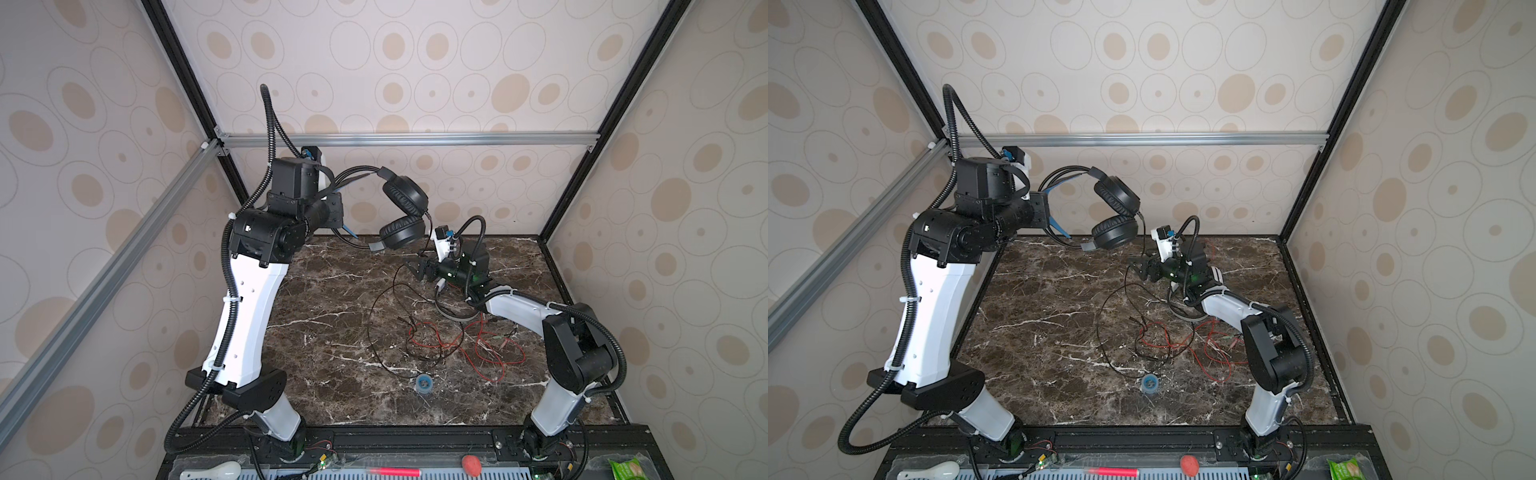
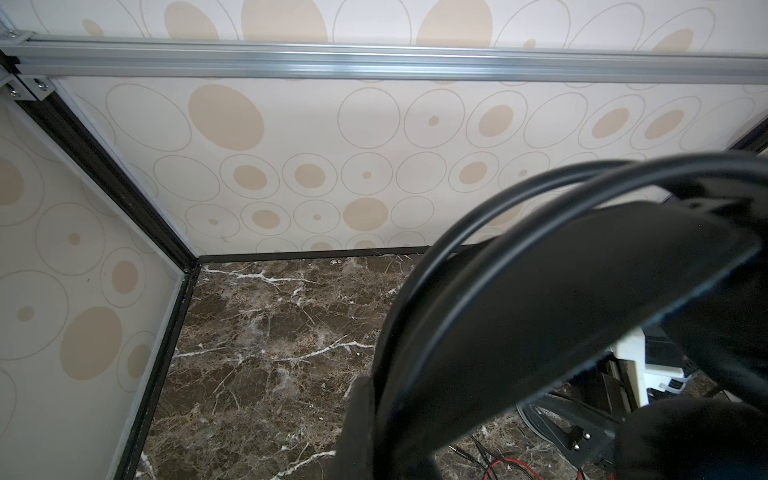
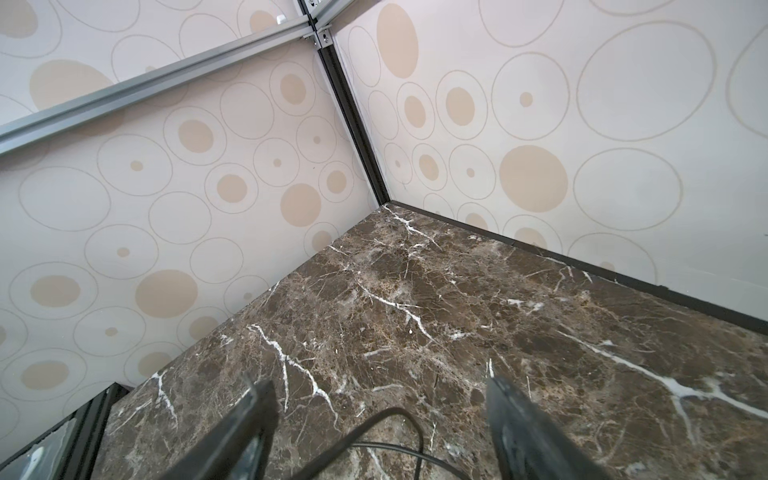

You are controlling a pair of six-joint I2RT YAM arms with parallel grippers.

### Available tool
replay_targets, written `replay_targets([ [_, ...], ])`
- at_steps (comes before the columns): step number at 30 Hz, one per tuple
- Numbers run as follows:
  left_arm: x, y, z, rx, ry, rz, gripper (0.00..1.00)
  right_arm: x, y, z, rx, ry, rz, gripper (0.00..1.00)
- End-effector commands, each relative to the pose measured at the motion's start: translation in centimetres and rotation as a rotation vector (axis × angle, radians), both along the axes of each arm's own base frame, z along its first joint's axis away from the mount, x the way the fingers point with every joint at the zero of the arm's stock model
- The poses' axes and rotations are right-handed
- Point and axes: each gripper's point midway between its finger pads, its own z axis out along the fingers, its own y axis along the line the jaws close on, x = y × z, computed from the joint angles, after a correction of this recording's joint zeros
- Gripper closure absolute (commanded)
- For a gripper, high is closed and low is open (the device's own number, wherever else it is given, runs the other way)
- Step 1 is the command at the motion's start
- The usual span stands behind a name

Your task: Wrap the headphones

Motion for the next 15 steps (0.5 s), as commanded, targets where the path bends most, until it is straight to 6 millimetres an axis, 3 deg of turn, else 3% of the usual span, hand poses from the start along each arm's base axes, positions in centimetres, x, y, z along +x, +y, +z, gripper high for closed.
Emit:
replay_targets([
  [1,-1.0,0.4,2.6,-0.094,-0.068,0.009,1.0,0.7,-0.1,1.6,0.029,-0.052,-0.017,0.12],
  [8,-0.7,0.3,2.5,-0.142,-0.082,0.001,1.0,2.4,0.4,-0.1,0.082,-0.02,-0.037,0.09],
  [13,0.3,-0.1,2.2,-0.174,-0.083,-0.01,1.0,3.0,0.6,-0.8,0.083,-0.013,-0.032,0.3],
  [15,0.7,-0.2,2.1,-0.181,-0.082,-0.008,1.0,2.8,0.4,-1.0,0.071,-0.009,-0.039,0.44],
])
